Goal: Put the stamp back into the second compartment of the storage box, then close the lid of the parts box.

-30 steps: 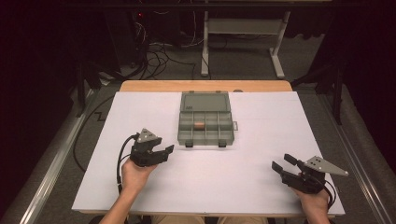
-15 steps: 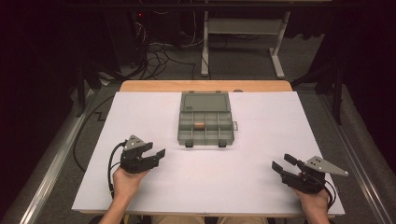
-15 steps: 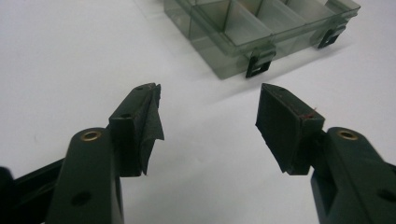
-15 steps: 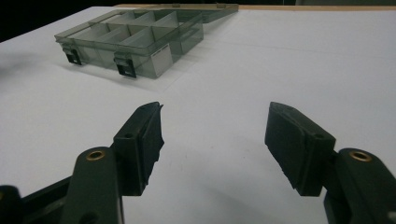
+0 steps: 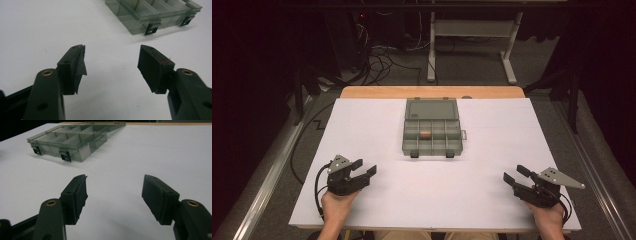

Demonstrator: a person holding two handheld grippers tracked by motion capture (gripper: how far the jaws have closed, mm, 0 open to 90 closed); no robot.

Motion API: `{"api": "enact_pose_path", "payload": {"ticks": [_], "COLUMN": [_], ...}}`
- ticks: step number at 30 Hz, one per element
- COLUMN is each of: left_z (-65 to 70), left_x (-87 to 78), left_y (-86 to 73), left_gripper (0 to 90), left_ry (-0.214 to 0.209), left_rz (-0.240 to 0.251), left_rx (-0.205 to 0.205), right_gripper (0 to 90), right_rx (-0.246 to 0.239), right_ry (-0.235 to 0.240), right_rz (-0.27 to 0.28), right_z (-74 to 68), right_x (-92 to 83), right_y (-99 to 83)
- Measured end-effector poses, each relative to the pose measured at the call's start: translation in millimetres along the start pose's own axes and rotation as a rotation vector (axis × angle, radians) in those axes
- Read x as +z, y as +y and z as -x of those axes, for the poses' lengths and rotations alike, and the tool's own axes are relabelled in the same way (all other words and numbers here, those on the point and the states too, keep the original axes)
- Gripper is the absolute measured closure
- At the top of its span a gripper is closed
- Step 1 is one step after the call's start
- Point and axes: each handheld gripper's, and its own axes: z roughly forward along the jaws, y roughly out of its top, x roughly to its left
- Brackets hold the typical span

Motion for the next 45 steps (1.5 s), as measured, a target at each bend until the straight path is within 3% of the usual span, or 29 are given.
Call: {"api": "enact_pose_path", "payload": {"ticks": [9, 14, 20, 28, 32, 34, 38, 45], "left_z": [-5.8, -7.2, -9.6, -10.9, -15.5, -18.4, -19.6, -15.3], "left_x": [-9.1, -9.1, -8.6, -6.7, -5.8, -5.4, -9.1, -10.9], "left_y": [-6.0, -4.5, -2.2, -2.9, -6.6, -7.4, -6.9, -5.4], "left_gripper": [37.6, 37.3, 37.3, 37.3, 37.6, 38.0, 38.2, 38.0], "left_ry": [-0.005, 0.016, 0.000, -0.006, 0.018, 0.036, 0.014, 0.004], "left_rz": [0.013, 0.014, 0.016, 0.014, 0.014, 0.008, 0.027, 0.038], "left_rx": [0.003, 0.026, 0.038, 0.026, -0.003, -0.016, -0.017, 0.003], "right_gripper": [36.7, 36.9, 38.5, 38.6, 36.9, 36.8, 37.3, 39.4], "right_rx": [-0.048, -0.039, -0.038, -0.044, -0.043, -0.043, -0.040, -0.072], "right_ry": [-0.023, -0.033, -0.037, 0.019, 0.006, -0.009, -0.017, 0.030], "right_rz": [0.008, -0.007, -0.017, -0.009, -0.019, -0.022, -0.017, -0.026], "right_z": [-4.5, -4.9, -6.6, -8.9, -10.4, -13.5, -20.8, -37.9], "right_x": [0.7, 4.2, 7.3, 8.5, 13.0, 15.3, 22.1, 40.9], "right_y": [1.7, 3.8, 6.4, 9.8, 11.2, 12.1, 14.9, 20.1]}}
